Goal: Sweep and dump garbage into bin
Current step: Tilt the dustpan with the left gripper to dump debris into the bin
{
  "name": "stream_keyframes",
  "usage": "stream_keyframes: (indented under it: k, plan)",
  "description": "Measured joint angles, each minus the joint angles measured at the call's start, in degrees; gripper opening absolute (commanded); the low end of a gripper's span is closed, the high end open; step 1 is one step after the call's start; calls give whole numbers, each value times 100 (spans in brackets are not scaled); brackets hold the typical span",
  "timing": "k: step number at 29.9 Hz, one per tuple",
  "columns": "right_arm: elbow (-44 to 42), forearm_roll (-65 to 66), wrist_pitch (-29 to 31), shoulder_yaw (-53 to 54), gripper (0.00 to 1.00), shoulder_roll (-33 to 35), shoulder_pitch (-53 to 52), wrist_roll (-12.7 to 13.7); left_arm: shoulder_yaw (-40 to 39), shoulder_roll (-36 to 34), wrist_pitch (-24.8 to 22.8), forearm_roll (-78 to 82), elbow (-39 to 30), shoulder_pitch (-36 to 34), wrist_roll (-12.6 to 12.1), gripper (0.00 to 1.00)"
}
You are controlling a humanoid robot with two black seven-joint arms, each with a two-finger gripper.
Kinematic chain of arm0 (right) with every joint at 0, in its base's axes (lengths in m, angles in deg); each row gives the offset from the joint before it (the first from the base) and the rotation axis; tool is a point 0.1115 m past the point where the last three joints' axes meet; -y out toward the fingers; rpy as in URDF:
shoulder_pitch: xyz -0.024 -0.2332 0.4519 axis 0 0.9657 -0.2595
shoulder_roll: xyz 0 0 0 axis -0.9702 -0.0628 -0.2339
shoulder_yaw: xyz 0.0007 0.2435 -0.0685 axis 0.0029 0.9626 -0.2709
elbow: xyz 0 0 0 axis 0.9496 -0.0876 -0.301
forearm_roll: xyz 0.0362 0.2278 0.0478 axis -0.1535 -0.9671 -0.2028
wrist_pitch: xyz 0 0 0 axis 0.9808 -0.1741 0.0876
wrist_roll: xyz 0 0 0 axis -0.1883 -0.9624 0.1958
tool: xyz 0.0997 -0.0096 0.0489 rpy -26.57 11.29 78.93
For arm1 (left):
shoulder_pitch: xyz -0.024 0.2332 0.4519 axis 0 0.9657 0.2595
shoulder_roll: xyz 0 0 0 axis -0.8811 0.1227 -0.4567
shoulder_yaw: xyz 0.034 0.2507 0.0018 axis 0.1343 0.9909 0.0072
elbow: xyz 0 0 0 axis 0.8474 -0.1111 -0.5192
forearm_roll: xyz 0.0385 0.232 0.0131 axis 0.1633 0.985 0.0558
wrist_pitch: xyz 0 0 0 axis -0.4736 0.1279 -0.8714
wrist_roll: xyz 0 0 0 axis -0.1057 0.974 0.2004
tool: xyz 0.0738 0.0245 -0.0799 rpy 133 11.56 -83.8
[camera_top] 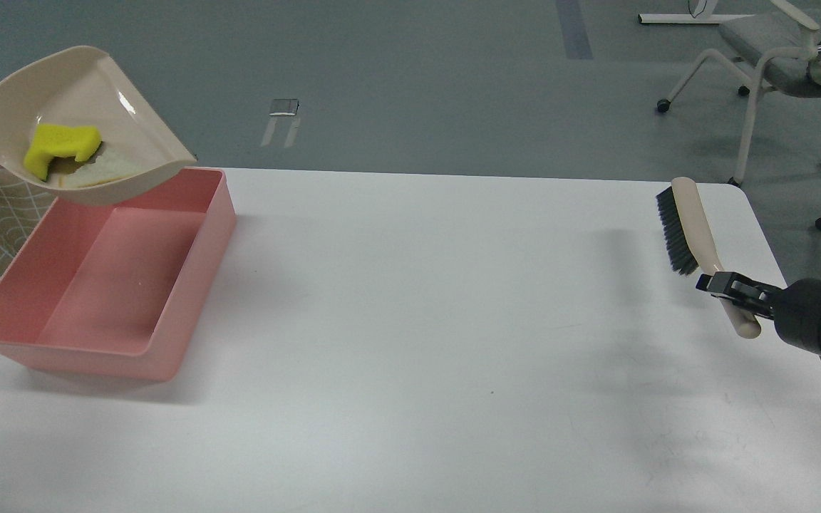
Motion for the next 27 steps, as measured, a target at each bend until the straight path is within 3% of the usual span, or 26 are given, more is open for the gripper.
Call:
stream_keyframes:
  k: [10,14,27]
  plan:
    - [24,-8,0,289,0,-40,15,-156,31,-1521,9,211,136,346,-15,0]
    - [24,-12,0,373,0,-40,23,-214,115,-2014,1,973,163,366,3,0]
    - [-18,-338,0,462,0,-40,106,-333,185,-3069,36,2874,190,215,57,0]
